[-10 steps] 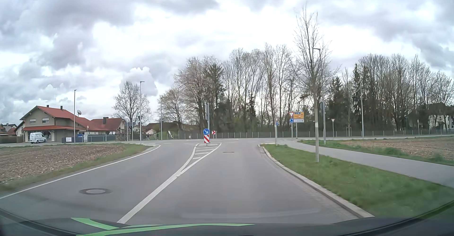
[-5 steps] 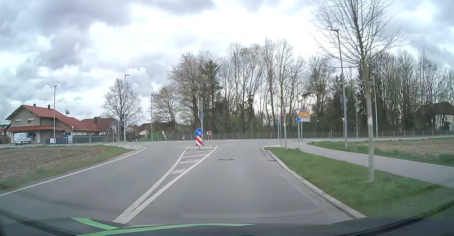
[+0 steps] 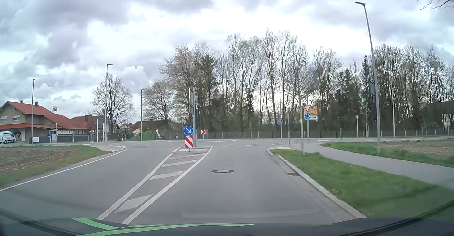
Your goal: Follow the waypoints while adhering to traffic rules and regulations
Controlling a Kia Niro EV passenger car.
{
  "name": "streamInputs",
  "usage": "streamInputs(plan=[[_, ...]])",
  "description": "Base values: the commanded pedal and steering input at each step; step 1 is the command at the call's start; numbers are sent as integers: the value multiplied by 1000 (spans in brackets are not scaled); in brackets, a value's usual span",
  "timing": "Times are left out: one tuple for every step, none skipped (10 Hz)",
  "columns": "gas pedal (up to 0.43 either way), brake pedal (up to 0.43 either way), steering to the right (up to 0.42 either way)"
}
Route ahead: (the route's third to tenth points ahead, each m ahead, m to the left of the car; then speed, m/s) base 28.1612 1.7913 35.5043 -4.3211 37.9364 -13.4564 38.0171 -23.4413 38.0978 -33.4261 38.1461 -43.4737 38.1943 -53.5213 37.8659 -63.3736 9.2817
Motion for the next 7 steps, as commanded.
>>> streamInputs(plan=[[0, 195, 9], [0, 195, 9], [0, 201, 9], [0, 201, 9], [0, 201, 9], [0, 201, 9], [0, 201, 9]])
